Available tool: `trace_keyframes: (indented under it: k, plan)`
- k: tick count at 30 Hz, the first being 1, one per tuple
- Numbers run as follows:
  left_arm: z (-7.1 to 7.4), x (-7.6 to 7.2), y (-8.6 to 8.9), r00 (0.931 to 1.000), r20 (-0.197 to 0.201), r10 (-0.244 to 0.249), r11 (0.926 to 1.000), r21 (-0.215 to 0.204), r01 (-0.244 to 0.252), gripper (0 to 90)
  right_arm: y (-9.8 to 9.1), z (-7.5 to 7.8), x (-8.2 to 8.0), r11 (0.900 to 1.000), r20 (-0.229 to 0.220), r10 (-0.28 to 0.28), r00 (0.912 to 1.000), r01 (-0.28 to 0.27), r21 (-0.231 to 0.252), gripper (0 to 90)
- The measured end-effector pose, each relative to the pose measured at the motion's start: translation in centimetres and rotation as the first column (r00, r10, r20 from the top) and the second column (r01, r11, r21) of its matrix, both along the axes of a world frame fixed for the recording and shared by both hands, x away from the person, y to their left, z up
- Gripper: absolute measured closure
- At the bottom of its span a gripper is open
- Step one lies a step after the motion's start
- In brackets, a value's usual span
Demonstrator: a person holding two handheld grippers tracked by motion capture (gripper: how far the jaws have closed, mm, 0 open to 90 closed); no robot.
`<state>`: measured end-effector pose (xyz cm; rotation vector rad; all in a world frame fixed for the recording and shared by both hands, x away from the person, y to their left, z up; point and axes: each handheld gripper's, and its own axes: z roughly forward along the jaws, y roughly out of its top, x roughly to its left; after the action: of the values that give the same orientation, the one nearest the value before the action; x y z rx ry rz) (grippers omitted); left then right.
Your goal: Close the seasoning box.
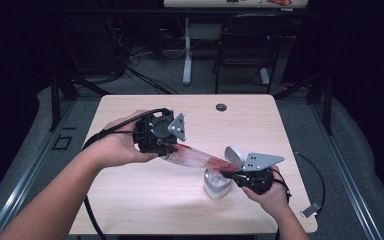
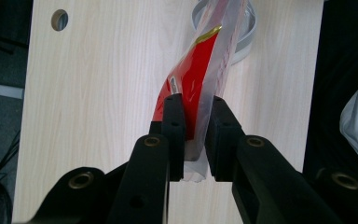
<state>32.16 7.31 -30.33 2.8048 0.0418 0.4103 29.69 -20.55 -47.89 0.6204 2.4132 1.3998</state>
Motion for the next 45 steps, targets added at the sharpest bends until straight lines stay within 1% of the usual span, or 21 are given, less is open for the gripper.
trace_keyframes:
  k: [3, 5, 6, 9, 12, 17, 18, 26, 29, 31, 32, 40, 44, 45]
  plan:
    - [0.1, -0.1, -0.1, 1.0, -0.002, 0.001, 1.0, -0.004, -0.001, 79.7, 0.0, 0.0, 0.0, 1.0, 0.0, 0.0, 1.0, 0.0, 0.003, 90.0]
    - [0.3, -0.1, -0.1, 1.0, 0.004, -0.006, 1.0, 0.002, 0.006, 79.6, -0.1, 0.0, 0.0, 1.0, -0.001, 0.003, 1.0, -0.003, 0.003, 90.0]
    - [0.3, -0.1, -0.2, 1.0, 0.006, -0.006, 1.0, -0.002, 0.006, 79.7, -0.1, 0.0, 0.0, 1.0, -0.001, 0.003, 1.0, -0.003, 0.003, 90.0]
    - [0.3, -0.1, -0.2, 1.0, 0.002, -0.002, 1.0, -0.003, 0.002, 79.7, -0.1, 0.1, 0.0, 1.0, -0.001, 0.003, 1.0, -0.003, 0.004, 90.0]
    - [0.5, -0.1, -0.3, 0.9999, 0.01, -0.01, 0.9999, 0.002, 0.01, 79.6, -0.1, 0.1, 0.0, 1.0, 0.0, 0.001, 1.0, -0.001, 0.003, 90.0]
    - [0.6, -0.2, -0.4, 1.0, 0.006, -0.007, 1.0, -0.006, 0.007, 79.7, -0.2, 0.2, -0.1, 1.0, 0.003, -0.001, 1.0, 0.001, 0.007, 90.0]
    - [0.6, -0.2, -0.4, 0.9999, 0.011, -0.011, 0.9999, -0.005, 0.011, 79.7, -0.2, 0.2, -0.1, 1.0, 0.003, 0.0, 1.0, 0.0, 0.008, 90.0]
    - [0.7, -0.1, -0.5, 0.9999, 0.002, -0.011, 0.9999, 0.0, 0.011, 79.5, -0.2, 0.2, -0.2, 1.0, 0.002, 0.007, 1.0, -0.007, 0.005, 90.0]
    - [0.8, -0.1, -0.7, 0.9998, 0.005, -0.018, 0.9998, 0.006, 0.018, 79.5, -0.3, 0.1, -0.2, 0.9999, -0.003, 0.004, 1.0, -0.004, 0.011, 90.0]
    - [0.8, -0.1, -0.9, 0.9999, 0.0, -0.017, 0.9999, 0.004, 0.017, 79.4, -0.3, 0.1, -0.3, 1.0, -0.003, 0.002, 1.0, -0.002, 0.004, 90.0]
    - [0.9, 0.0, -1.0, 0.9997, 0.006, -0.022, 0.9997, 0.007, 0.022, 79.4, -0.4, 0.1, -0.3, 1.0, -0.001, 0.0, 1.0, 0.0, 0.002, 90.0]
    - [0.9, 0.0, -1.4, 0.9995, 0.0, -0.031, 0.9995, 0.009, 0.031, 78.9, -0.5, -0.1, -0.5, 1.0, -0.005, -0.006, 1.0, 0.006, 0.005, 90.0]
    - [0.9, 0.0, -1.6, 0.9994, -0.002, -0.033, 0.9994, 0.009, 0.033, 78.9, -0.5, -0.2, -0.6, 1.0, -0.008, -0.007, 0.9999, 0.007, -0.007, 90.0]
    - [1.0, 0.0, -1.6, 0.9994, -0.001, -0.036, 0.9993, 0.009, 0.036, 78.9, -0.5, -0.2, -0.6, 1.0, -0.01, -0.007, 0.9999, 0.007, -0.003, 90.0]
